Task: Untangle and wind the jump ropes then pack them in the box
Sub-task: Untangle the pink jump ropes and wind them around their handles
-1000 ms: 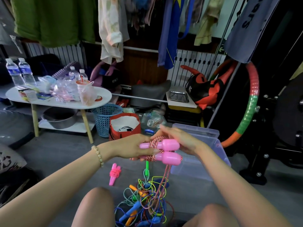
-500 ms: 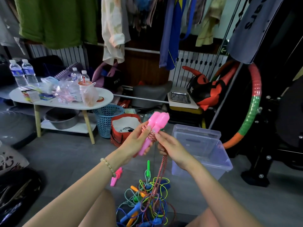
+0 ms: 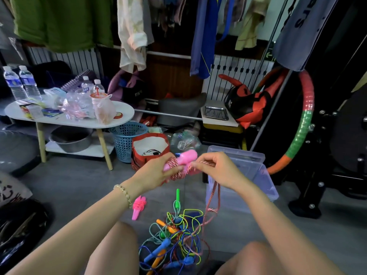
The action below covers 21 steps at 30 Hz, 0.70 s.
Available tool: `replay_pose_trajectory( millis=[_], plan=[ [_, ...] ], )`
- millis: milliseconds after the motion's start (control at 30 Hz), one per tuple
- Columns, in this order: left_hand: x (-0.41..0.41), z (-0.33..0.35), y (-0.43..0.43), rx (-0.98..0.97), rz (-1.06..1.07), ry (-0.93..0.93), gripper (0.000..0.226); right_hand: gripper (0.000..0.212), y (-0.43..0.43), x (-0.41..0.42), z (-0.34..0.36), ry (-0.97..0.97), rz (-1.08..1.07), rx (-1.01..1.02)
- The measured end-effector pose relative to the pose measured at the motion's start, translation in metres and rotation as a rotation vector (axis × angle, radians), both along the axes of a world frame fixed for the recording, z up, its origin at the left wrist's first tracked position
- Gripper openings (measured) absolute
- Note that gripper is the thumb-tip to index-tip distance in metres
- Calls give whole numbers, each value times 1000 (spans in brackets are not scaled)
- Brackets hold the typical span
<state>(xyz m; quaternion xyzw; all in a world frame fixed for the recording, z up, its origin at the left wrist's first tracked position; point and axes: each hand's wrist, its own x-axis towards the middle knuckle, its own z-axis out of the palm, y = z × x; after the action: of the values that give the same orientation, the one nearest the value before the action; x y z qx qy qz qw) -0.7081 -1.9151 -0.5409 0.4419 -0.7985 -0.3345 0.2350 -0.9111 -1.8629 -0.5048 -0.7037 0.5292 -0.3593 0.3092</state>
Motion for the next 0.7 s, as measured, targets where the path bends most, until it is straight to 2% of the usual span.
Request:
replay_pose_trajectory(
  millis=[133, 300, 367, 467, 567, 600, 700],
  plan=[
    [-3, 10, 11, 48, -248, -96, 34, 14, -8, 3, 3, 34, 52, 24],
    [-11, 18, 17, -109, -291, -319, 50, 12, -13, 11, 3, 81, 152, 11],
    [-11, 20, 20, -39, -324, -263, 52, 9, -16, 9, 4, -21, 179, 53],
    [-8, 23, 23, 103, -362, -63, 38, 9, -15, 5, 2, -173, 206, 215],
    [-7, 26, 27, 203, -393, 62, 35, 55, -10, 3, 0, -452, 203, 516],
    [-6, 27, 27, 250, -394, 122, 40, 68, -8, 3, 0, -549, 202, 582],
    [-2, 26, 24, 335, -303, 281, 49, 93, -5, 8, -6, -752, 179, 586]
  ],
)
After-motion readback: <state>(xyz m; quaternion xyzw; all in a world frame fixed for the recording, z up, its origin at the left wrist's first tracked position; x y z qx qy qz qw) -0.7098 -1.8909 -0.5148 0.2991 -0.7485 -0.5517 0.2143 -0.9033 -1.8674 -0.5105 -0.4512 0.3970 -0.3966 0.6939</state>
